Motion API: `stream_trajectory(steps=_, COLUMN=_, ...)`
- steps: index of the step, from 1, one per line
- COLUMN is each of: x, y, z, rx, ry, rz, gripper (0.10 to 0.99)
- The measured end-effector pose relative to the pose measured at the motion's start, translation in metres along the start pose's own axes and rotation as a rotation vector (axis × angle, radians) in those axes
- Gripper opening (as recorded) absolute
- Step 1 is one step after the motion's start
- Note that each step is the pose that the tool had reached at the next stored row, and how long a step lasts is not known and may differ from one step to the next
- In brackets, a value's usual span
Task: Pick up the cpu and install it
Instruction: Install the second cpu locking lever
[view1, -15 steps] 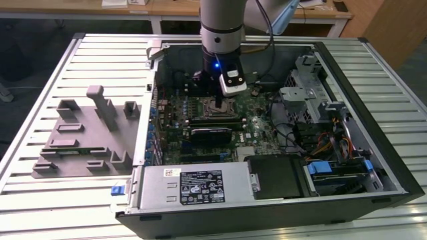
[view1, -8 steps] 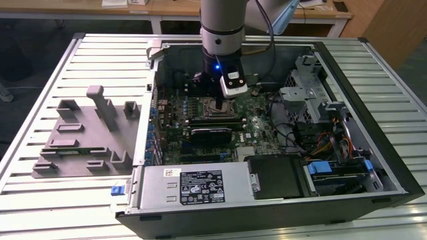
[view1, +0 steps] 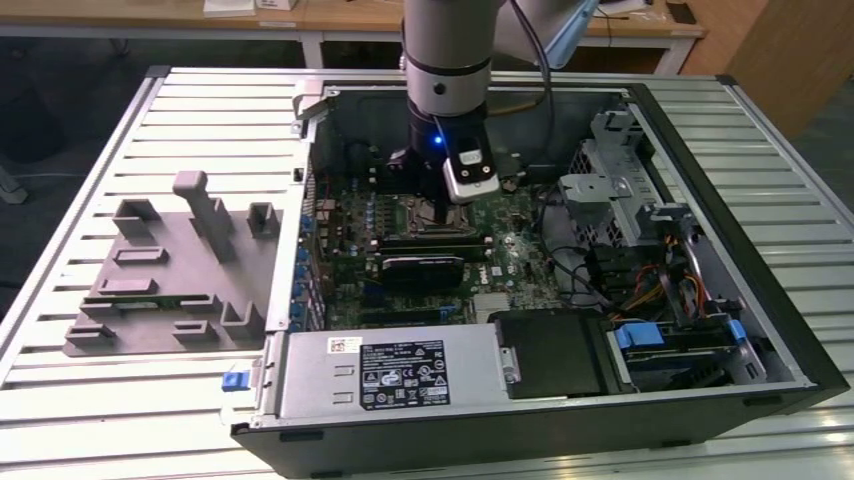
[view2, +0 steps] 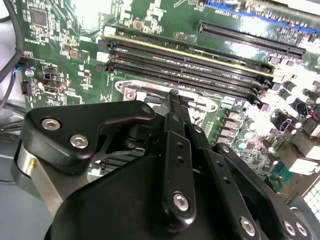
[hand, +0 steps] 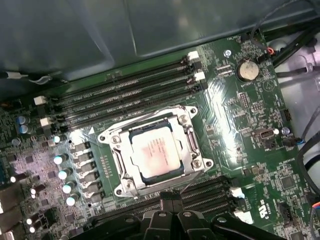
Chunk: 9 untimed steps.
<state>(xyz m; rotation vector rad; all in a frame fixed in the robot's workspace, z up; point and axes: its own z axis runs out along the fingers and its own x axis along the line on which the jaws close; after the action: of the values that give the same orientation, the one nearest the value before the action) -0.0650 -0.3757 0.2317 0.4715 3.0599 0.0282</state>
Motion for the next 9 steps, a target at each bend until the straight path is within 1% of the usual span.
stream_trajectory(steps=6, x=-0.0024, y=-0.0082, z=0.0003, rx=0.0, ry=0.0002, rz=-0.005, gripper=0.106)
stream_trajectory(steps=9, x=-0.0023, y=-0.0108, z=0.0014, rx=-0.002, ry=0.0009, rz=-0.014, gripper=0.106)
